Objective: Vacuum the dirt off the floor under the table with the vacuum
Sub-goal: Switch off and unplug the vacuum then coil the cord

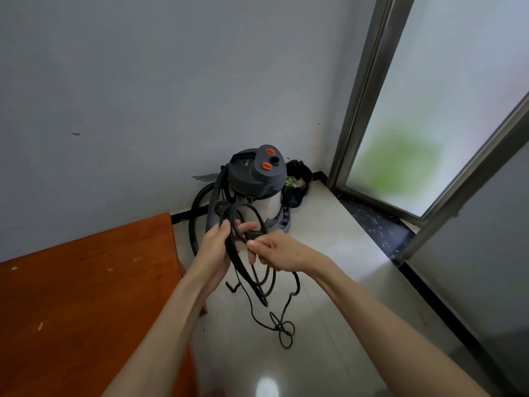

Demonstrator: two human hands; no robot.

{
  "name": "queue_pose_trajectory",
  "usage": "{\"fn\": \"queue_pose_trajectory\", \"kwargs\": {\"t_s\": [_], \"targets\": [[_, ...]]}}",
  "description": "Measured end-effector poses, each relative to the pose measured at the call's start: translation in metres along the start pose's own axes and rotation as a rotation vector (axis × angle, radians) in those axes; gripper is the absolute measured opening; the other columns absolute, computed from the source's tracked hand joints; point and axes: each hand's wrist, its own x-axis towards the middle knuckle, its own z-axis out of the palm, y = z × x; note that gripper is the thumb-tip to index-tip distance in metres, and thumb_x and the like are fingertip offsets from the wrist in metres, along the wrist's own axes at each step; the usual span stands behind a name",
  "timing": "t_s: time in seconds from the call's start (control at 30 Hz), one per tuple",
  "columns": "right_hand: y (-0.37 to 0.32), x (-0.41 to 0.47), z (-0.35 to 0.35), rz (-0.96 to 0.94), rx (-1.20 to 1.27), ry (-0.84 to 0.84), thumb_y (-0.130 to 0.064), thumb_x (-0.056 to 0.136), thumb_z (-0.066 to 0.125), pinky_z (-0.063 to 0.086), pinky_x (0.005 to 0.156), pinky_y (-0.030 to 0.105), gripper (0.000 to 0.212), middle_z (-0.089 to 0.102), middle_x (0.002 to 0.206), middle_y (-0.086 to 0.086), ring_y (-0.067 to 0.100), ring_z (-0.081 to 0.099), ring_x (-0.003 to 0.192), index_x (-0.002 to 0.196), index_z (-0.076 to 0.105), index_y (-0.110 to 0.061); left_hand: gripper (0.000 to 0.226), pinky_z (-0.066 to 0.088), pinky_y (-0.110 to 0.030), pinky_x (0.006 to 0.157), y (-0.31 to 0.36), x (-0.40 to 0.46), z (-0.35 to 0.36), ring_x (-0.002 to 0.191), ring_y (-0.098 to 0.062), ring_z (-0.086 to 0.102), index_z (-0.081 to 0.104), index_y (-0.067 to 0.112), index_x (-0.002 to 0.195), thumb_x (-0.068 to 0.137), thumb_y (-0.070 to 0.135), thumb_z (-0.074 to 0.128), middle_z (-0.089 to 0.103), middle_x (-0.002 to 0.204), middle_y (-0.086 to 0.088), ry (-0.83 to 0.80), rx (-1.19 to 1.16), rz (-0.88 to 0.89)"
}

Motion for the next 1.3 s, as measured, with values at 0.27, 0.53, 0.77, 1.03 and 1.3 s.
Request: {"fn": "queue_pose_trajectory", "kwargs": {"t_s": [0.27,0.53,0.77,1.03,1.3], "targets": [[0.003,-0.009,0.000,0.031,0.304,-0.087,-0.029,0.100,0.046,0.025,0.048,0.019,0.037,0.033,0.054,-0.002,0.008,0.028,0.046,0.070,0.059,-0.012,0.027,0.040,-0.023,0.054,0.025,-0.001,0.012,0.049,-0.009,0.039,0.051,0.008,0.098,0.103,0.022,0.029,0.036,0.055,0.003,-0.153,-0.277,-0.040],[0.102,-0.018,0.011,0.411,0.136,0.071,-0.021,0.094,0.057,0.042,0.076,0.024,0.034,0.062,0.070,0.001,0.018,0.058,0.078,0.061,0.058,-0.016,0.033,0.027,-0.013,0.035,0.111,-0.001,-0.002,0.036,-0.002,0.021,0.052,0.011,0.081,0.101,0.024,0.029,0.036,0.048,0.008,-0.459,-0.703,0.161],[0.143,0.003,0.005,0.736,0.016,0.228,-0.016,0.099,0.043,0.049,0.064,0.021,0.032,0.065,0.076,0.009,0.024,0.064,0.073,0.068,0.051,-0.013,0.031,0.021,-0.014,0.036,0.126,-0.004,0.000,0.035,-0.002,0.024,0.047,0.017,0.082,0.102,0.029,0.027,0.031,0.048,0.011,-0.241,-0.242,0.301],[0.054,0.037,-0.035,0.361,0.662,0.515,-0.022,0.104,0.029,0.037,0.039,0.020,0.030,0.035,0.049,-0.002,0.009,0.033,0.038,0.079,0.042,-0.012,0.035,0.035,-0.024,0.051,0.009,0.052,-0.017,0.051,-0.011,0.039,0.051,0.013,0.078,0.103,0.025,0.030,0.047,0.061,0.000,0.044,0.607,0.129],[0.029,0.058,-0.098,0.324,1.330,0.256,-0.001,0.097,0.041,0.053,0.075,0.037,0.018,0.052,0.072,0.010,0.020,0.054,0.071,0.087,0.056,-0.001,0.025,0.043,-0.022,0.053,-0.027,0.091,0.047,0.059,-0.008,0.056,0.048,0.009,0.087,0.103,0.017,0.029,0.068,0.074,0.000,0.029,0.370,0.158]]}}
